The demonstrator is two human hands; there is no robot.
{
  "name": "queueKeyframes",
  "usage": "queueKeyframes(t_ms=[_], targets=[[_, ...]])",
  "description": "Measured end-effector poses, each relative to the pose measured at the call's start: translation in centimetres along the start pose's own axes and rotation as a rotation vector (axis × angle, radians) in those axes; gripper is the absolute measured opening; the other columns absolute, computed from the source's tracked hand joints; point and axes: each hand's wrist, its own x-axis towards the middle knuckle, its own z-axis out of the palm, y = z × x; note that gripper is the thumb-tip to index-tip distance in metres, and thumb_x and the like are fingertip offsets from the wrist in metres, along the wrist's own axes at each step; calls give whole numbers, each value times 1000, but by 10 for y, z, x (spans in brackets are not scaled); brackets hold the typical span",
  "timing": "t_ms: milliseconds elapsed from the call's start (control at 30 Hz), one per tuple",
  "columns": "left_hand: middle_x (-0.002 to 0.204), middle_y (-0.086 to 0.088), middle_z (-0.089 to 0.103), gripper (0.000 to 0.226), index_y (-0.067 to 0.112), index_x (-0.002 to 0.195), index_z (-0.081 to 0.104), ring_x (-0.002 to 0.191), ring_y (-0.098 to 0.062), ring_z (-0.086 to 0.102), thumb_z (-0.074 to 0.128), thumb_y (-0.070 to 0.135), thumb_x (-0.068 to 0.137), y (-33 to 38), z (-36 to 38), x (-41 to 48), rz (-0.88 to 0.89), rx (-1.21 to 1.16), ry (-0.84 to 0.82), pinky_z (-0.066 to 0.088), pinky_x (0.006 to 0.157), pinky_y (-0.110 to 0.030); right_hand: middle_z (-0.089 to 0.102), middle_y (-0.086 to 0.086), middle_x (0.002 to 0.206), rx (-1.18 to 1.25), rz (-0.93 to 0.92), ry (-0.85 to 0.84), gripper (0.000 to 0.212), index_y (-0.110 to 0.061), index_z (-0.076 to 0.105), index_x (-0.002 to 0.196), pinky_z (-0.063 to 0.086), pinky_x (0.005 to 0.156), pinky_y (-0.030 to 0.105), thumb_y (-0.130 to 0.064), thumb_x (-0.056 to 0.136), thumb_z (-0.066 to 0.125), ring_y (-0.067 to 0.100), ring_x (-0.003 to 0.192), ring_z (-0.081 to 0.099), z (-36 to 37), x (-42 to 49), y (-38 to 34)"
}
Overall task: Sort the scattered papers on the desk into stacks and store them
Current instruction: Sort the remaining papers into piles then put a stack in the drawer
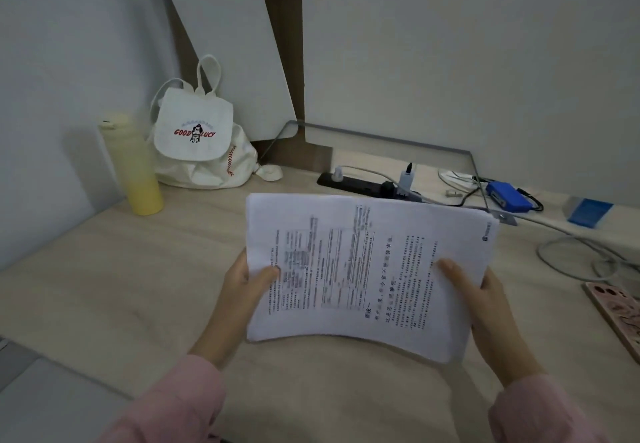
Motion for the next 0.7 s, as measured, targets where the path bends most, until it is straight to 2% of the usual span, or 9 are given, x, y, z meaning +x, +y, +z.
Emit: queueKeyframes(t_ms=[67, 133, 267, 333, 400, 467, 500, 567, 700], targets=[[97, 5, 75, 31, 26, 104, 65, 87, -20, 71, 56, 21, 75, -6, -8, -5, -29, 7, -1, 57, 73, -42, 75, 4, 99, 30, 103, -206, 24, -20, 69, 102, 59, 69, 34, -23, 78, 63, 22, 87, 72, -8, -4, 3], [100, 2, 74, 35, 24, 108, 65, 90, -22, 71, 58, 27, 74, -12, -10, -10, -60, 21, -26, 57, 76, -45, 74, 5, 103, 52, 201, -337, 25, -19, 71, 101, 59, 68, 30, -13, 78, 63, 25, 92, 71, -12, -8, 10], [100, 0, 75, 34, 21, 105, 68, 92, -21, 71, 59, 26, 73, -9, -9, -6, -9, -10, -10, 56, 77, -43, 74, 6, 103, 85, 190, -330, 39, -14, 66, 107, 59, 68, 32, -7, 69, 73, 25, 92, 71, -13, -2, 7], [91, 2, 76, 35, 19, 96, 69, 84, -13, 72, 63, 28, 63, -3, -10, -2, 22, -36, 15, 57, 69, -32, 75, 5, 101, 101, 147, -332, 40, -15, 67, 104, 58, 67, 29, -7, 65, 74, 24, 92, 71, -16, 1, 2], [76, 5, 74, 42, 16, 85, 67, 72, -4, 69, 61, 38, 50, -2, -11, -3, 18, -11, 21, 53, 58, -20, 75, 4, 100, 81, 153, -353, 44, -16, 69, 100, 58, 66, 26, -16, 58, 81, 23, 93, 70, -19, 1, 5], [66, 5, 72, 34, 14, 77, 66, 70, -10, 67, 61, 34, 50, -9, -12, -5, -46, 13, 11, 51, 61, -26, 74, 7, 104, 60, 198, -385, 62, -16, 69, 105, 58, 68, 27, -28, 48, 89, 24, 96, 69, -18, -4, 11], [65, 6, 71, 25, 15, 75, 66, 73, -16, 66, 60, 29, 55, -12, -12, -6, -69, 11, 16, 51, 65, -31, 73, 7, 105, 61, 206, -388, 61, -14, 66, 109, 58, 68, 27, -26, 52, 87, 24, 96, 69, -17, -5, 14], [61, 9, 71, 16, 16, 72, 66, 73, -18, 63, 55, 22, 62, -14, -13, -6, -65, -5, 44, 49, 67, -33, 74, 6, 102, 68, 188, -371, 49, -13, 65, 109, 58, 66, 27, -17, 61, 76, 25, 95, 69, -17, -5, 13], [56, 11, 69, 24, 15, 69, 64, 57, 0, 64, 63, 30, 52, -9, -12, -6, -31, -10, 7, 48, 51, -14, 74, 8, 103, 84, 205, -378, 62, -12, 66, 107, 58, 66, 26, -28, 50, 87, 22, 92, 71, -16, -4, 13]])
